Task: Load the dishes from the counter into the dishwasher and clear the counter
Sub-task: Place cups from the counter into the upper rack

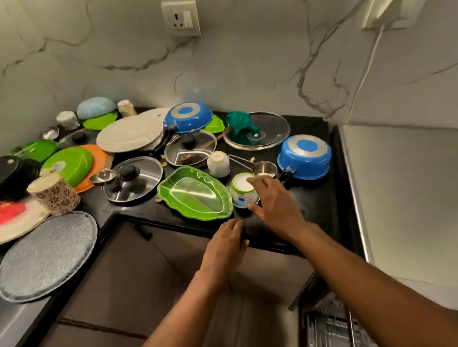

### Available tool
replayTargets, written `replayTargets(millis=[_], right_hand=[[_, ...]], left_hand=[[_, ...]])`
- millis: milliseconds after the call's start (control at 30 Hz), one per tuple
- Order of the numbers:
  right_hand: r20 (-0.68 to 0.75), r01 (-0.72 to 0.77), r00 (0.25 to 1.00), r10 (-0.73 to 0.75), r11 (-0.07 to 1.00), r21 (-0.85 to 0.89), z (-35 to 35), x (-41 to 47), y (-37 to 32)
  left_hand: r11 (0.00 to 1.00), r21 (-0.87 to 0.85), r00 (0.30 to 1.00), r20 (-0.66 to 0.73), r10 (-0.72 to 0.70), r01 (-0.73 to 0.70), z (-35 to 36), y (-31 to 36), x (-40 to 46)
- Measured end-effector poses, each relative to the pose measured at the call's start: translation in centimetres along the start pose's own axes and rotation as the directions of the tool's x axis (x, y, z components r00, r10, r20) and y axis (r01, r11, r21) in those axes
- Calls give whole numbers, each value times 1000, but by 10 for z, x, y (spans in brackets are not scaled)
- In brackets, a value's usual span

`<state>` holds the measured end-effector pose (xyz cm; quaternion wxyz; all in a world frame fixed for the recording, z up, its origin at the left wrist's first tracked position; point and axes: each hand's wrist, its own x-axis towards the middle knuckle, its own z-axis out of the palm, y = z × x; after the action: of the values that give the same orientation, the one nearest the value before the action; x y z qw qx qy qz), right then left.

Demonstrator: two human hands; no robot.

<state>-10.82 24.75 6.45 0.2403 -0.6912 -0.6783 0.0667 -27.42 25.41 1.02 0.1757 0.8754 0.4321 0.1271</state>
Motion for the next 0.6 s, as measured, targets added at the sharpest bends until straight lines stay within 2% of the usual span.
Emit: replayTargets(millis=[133, 267, 600], right_hand=[[138, 43, 990, -21, 986, -161, 15, 41, 10], [234, 68, 972, -16, 974, -214, 29, 56, 19], [97, 21, 995, -3, 981, -191, 32, 60, 24]], left_hand=[[997, 26, 996, -39, 78, -77, 3, -9, -2], [995, 36, 994, -53, 97, -95, 4, -14, 2], [985, 106, 989, -24, 143, -139, 5, -20, 2]])
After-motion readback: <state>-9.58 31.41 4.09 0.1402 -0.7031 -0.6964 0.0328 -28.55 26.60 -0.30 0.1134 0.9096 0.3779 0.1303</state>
